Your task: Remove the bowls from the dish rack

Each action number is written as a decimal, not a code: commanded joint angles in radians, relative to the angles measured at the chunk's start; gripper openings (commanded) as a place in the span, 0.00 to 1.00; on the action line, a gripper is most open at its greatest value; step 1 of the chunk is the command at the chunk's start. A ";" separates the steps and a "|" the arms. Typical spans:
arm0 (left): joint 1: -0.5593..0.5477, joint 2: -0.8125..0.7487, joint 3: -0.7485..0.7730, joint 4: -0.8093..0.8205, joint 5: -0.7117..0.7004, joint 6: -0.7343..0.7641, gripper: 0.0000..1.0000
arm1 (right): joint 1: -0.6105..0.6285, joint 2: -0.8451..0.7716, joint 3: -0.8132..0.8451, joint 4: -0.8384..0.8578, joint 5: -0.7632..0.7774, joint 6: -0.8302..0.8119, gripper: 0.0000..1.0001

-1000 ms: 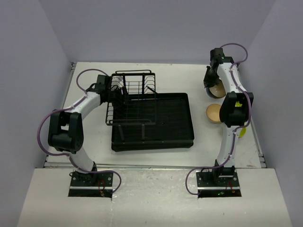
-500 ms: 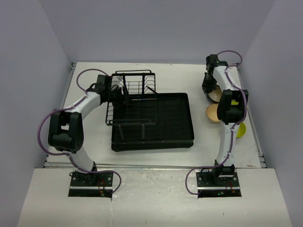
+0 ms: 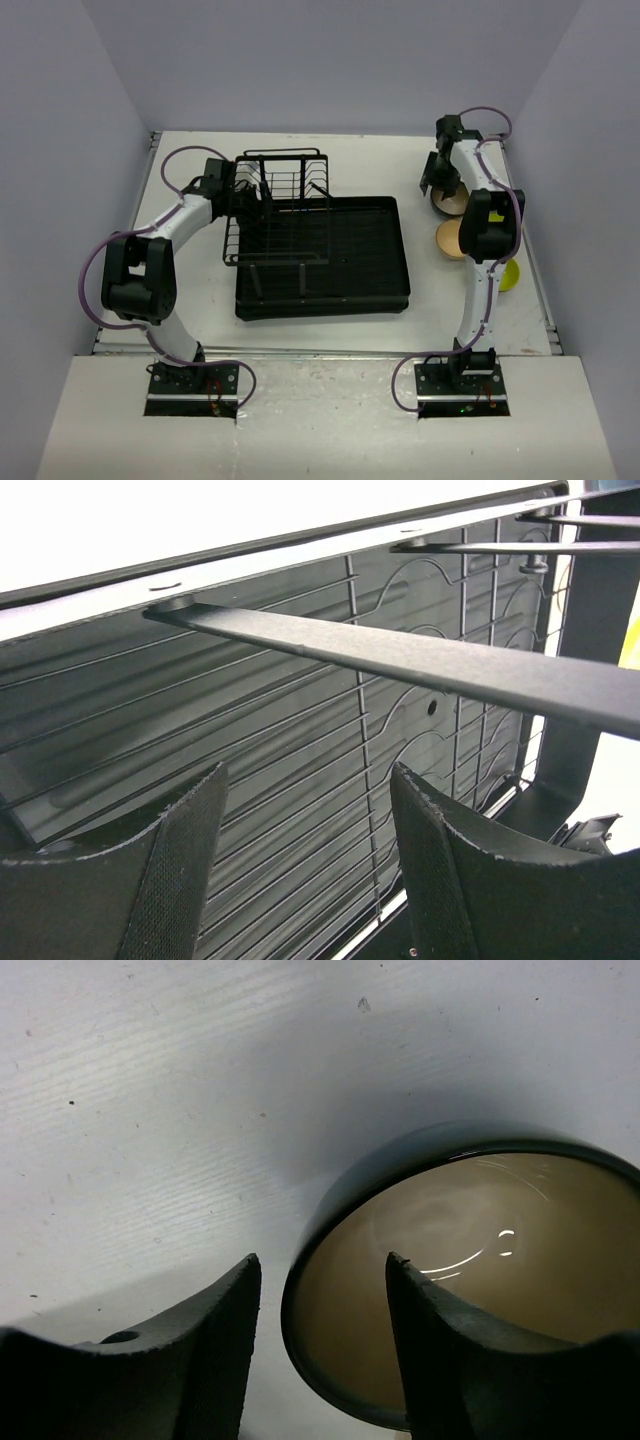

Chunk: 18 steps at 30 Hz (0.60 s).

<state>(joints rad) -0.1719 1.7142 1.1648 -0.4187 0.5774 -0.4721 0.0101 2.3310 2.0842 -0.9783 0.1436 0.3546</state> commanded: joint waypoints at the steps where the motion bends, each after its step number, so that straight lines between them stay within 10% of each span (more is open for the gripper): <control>1: -0.025 0.013 -0.027 -0.101 -0.027 -0.016 0.67 | -0.006 -0.084 -0.010 0.010 -0.028 0.000 0.55; 18: -0.015 -0.073 -0.004 -0.196 -0.036 0.136 0.62 | -0.004 -0.326 -0.118 0.015 -0.078 -0.003 0.60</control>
<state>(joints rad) -0.1715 1.6760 1.1652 -0.5327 0.5423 -0.4049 0.0074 2.0666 1.9804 -0.9688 0.0826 0.3542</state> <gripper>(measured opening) 0.633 0.594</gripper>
